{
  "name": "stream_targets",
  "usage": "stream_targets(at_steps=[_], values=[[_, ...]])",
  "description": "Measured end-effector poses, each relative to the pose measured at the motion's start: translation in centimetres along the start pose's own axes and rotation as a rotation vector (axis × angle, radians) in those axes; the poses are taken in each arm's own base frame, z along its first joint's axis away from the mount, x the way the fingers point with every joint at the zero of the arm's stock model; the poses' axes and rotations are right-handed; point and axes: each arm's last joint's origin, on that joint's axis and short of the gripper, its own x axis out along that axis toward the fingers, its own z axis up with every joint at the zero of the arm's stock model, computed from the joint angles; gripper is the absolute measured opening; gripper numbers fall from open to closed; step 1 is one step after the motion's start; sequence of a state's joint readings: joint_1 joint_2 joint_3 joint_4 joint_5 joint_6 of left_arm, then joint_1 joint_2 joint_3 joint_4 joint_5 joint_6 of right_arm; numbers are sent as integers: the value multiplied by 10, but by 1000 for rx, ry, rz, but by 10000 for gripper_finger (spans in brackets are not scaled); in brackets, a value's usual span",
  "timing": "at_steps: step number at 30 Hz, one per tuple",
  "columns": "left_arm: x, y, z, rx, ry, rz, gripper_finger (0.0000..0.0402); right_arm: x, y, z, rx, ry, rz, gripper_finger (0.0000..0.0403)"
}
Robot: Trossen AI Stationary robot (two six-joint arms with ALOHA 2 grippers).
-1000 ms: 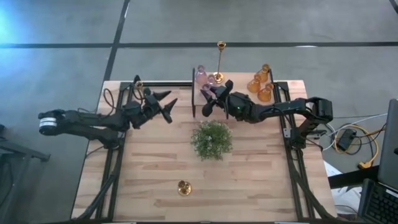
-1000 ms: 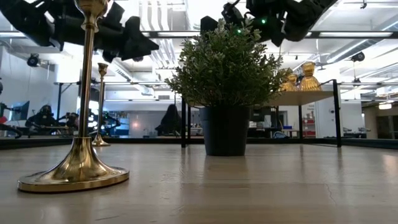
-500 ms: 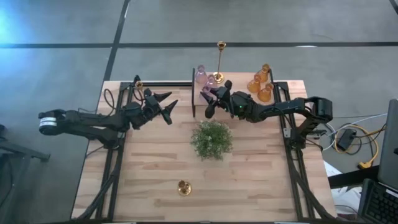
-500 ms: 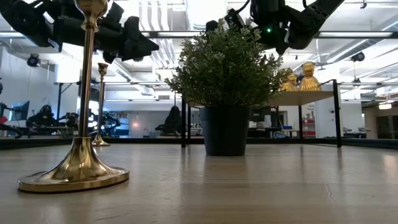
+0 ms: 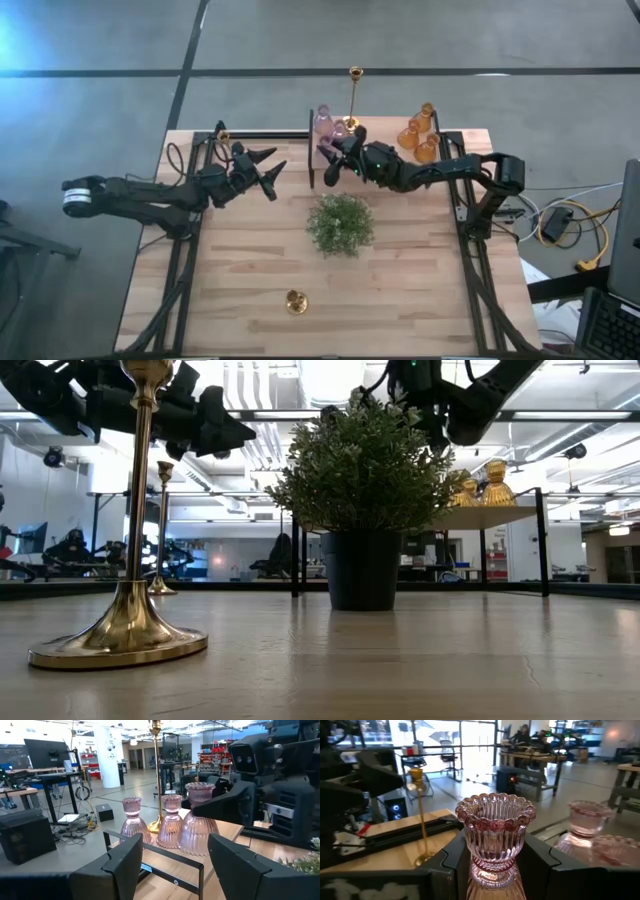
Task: Pick & Place candle stick holders
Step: Put the pink candle holder on the shelf
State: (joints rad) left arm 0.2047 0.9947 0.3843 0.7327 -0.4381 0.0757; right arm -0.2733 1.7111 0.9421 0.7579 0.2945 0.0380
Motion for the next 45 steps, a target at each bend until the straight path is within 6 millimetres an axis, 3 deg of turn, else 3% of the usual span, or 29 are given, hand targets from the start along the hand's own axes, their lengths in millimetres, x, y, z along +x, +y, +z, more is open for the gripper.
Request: stream_targets(at_steps=[9, 22, 45], values=[[0, 0, 0, 0, 0, 0, 230, 0, -2, -2, -6, 4, -27, 119], [0, 0, 0, 0, 0, 0, 230, 10, -3, -25, 2, 31, -34, 119], [0, 0, 0, -6, -1, -3, 230, 13, -7, -30, 50, 31, -55, 119]])
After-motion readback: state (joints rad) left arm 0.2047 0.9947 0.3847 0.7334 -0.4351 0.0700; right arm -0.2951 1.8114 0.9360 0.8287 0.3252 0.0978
